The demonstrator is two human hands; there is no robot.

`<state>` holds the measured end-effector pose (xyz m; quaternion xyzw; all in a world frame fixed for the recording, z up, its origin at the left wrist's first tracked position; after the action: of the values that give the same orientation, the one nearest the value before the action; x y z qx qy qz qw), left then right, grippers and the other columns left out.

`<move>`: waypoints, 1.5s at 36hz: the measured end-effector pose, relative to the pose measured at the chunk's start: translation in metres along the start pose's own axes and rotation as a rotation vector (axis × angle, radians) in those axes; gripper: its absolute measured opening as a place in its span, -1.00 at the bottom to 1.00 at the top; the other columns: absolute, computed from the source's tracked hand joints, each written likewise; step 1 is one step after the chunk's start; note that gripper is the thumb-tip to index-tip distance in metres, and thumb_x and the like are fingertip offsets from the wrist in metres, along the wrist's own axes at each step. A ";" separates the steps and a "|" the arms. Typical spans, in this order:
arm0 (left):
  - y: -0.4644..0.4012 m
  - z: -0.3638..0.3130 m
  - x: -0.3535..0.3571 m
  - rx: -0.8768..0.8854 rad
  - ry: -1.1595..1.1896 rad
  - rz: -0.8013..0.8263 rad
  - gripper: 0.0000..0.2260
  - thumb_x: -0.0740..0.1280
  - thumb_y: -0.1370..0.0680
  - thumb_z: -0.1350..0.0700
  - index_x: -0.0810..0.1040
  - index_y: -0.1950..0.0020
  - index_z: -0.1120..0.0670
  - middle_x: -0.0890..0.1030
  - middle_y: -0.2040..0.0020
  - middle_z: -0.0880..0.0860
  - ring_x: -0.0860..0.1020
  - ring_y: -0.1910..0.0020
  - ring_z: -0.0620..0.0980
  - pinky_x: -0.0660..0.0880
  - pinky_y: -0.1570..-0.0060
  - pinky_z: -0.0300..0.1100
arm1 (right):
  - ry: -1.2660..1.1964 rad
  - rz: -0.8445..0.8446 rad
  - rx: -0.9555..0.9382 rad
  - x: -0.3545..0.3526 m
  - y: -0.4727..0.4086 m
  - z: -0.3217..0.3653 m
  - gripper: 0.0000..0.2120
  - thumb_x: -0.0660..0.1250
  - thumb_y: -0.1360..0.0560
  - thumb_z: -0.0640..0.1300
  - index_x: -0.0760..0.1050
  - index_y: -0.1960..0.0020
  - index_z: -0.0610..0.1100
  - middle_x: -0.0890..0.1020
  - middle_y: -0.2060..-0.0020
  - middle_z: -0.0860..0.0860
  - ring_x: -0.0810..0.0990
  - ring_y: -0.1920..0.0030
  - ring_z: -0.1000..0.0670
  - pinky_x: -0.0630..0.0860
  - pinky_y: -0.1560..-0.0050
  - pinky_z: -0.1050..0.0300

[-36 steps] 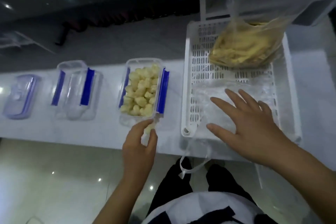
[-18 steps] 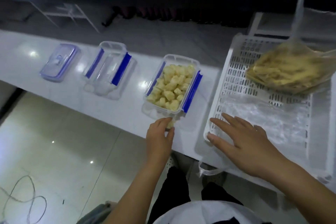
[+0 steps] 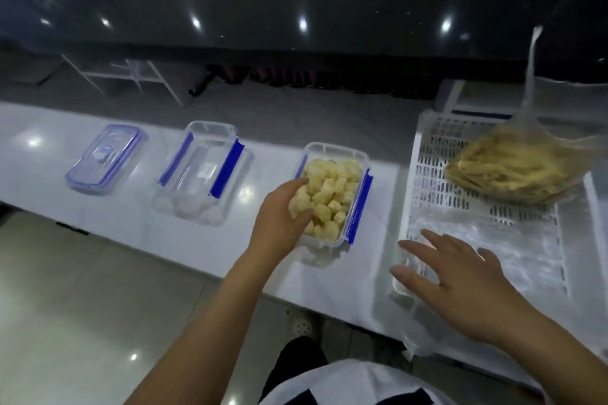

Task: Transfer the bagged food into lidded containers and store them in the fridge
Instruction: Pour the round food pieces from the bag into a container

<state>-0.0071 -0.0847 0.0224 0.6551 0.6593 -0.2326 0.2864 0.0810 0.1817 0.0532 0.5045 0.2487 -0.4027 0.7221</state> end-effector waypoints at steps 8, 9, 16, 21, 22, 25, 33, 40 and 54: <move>-0.030 0.041 -0.028 -0.288 0.382 0.172 -0.50 0.31 -0.58 -0.25 0.33 -0.50 -0.21 0.43 -0.37 -0.15 0.43 -0.28 -0.09 0.45 -0.20 -0.07 | -0.380 -0.249 0.006 -0.028 -0.005 0.057 -0.28 0.06 -0.35 0.53 0.23 -0.48 0.36 0.21 -0.53 0.29 0.17 -0.52 0.18 0.25 -0.47 0.03; -0.035 0.044 -0.030 -0.342 0.441 0.229 -0.50 0.29 -0.58 -0.26 0.34 -0.50 -0.18 0.44 -0.38 -0.12 0.45 -0.29 -0.05 0.47 -0.22 -0.02 | -0.454 -0.291 -0.007 -0.031 -0.010 0.065 -0.29 0.11 -0.35 0.53 0.27 -0.46 0.35 0.27 -0.47 0.34 0.25 -0.44 0.23 0.32 -0.37 0.13; -0.064 0.046 -0.040 -0.439 0.664 0.543 -0.61 0.24 -0.58 -0.30 0.48 -0.34 -0.17 0.62 -0.24 -0.08 0.60 -0.22 -0.01 0.60 -0.04 0.05 | -0.917 -0.419 0.166 -0.019 -0.068 0.094 -0.49 0.35 -0.51 0.26 0.39 -0.43 0.25 0.41 -0.44 0.13 0.40 -0.37 0.08 0.37 -0.28 0.02; -0.074 0.044 -0.038 -0.409 0.673 0.651 -0.73 0.22 -0.59 -0.31 0.60 -0.11 -0.23 0.70 -0.11 -0.12 0.65 -0.14 0.00 0.64 0.10 -0.03 | -1.233 -0.316 0.442 0.005 -0.098 0.086 -0.52 0.29 -0.54 0.28 0.43 -0.38 0.10 0.47 -0.34 0.07 0.47 -0.33 -0.09 0.44 -0.25 -0.16; -0.076 0.044 -0.038 -0.406 0.680 0.670 -0.71 0.22 -0.59 -0.31 0.62 -0.12 -0.23 0.69 -0.14 -0.13 0.65 -0.14 0.01 0.64 0.12 -0.03 | -1.285 -0.293 0.476 0.009 -0.101 0.086 -0.57 0.28 -0.54 0.29 0.48 -0.29 0.07 0.54 -0.24 0.06 0.53 -0.24 -0.09 0.49 -0.14 -0.12; -0.078 0.042 -0.039 -0.392 0.689 0.711 -0.69 0.24 -0.57 -0.32 0.62 -0.15 -0.22 0.62 -0.22 -0.16 0.63 -0.15 0.02 0.65 0.14 0.00 | -1.421 -0.277 0.516 0.013 -0.109 0.085 -0.65 0.26 -0.54 0.28 0.55 -0.13 0.06 0.64 -0.06 0.01 0.63 -0.03 -0.08 0.52 0.09 -0.01; -0.060 0.047 -0.042 -0.424 0.724 0.755 -0.74 0.30 -0.55 -0.29 0.66 -0.09 -0.22 0.62 -0.23 -0.13 0.61 -0.18 0.07 0.64 -0.03 0.16 | -1.449 -0.371 0.619 0.039 -0.102 0.083 -0.52 0.24 -0.53 0.33 0.62 -0.04 -0.06 0.66 0.14 -0.02 0.63 0.16 -0.06 0.50 0.14 0.08; -0.020 0.080 -0.051 -0.542 0.773 0.750 -0.72 0.29 -0.54 -0.25 0.73 -0.05 -0.18 0.69 -0.15 -0.16 0.59 -0.22 0.01 0.58 -0.08 0.07 | -1.497 -0.238 0.644 0.075 -0.070 0.083 -0.36 0.22 -0.47 0.43 0.66 -0.11 -0.11 0.66 0.02 -0.13 0.64 0.01 -0.15 0.57 0.06 0.01; -0.050 0.046 -0.049 -0.639 0.798 0.677 -0.68 0.32 -0.54 -0.21 0.70 -0.12 -0.07 0.60 -0.26 -0.04 0.56 -0.23 0.13 0.56 -0.15 0.25 | -1.516 -0.289 0.577 0.019 -0.101 0.091 -0.44 0.15 -0.53 0.39 0.64 -0.06 -0.06 0.63 0.07 -0.04 0.58 0.08 -0.06 0.47 0.08 0.03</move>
<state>-0.0548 -0.1537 0.0193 0.7463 0.5083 0.3439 0.2576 0.0029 0.0744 0.0183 0.2244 -0.3573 -0.7710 0.4770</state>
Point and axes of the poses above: each hand's wrist, its own y-axis away from the middle knuckle, its own x-axis out of the palm, z = x × y, the point moved 5 cm from there along -y, towards the middle knuckle
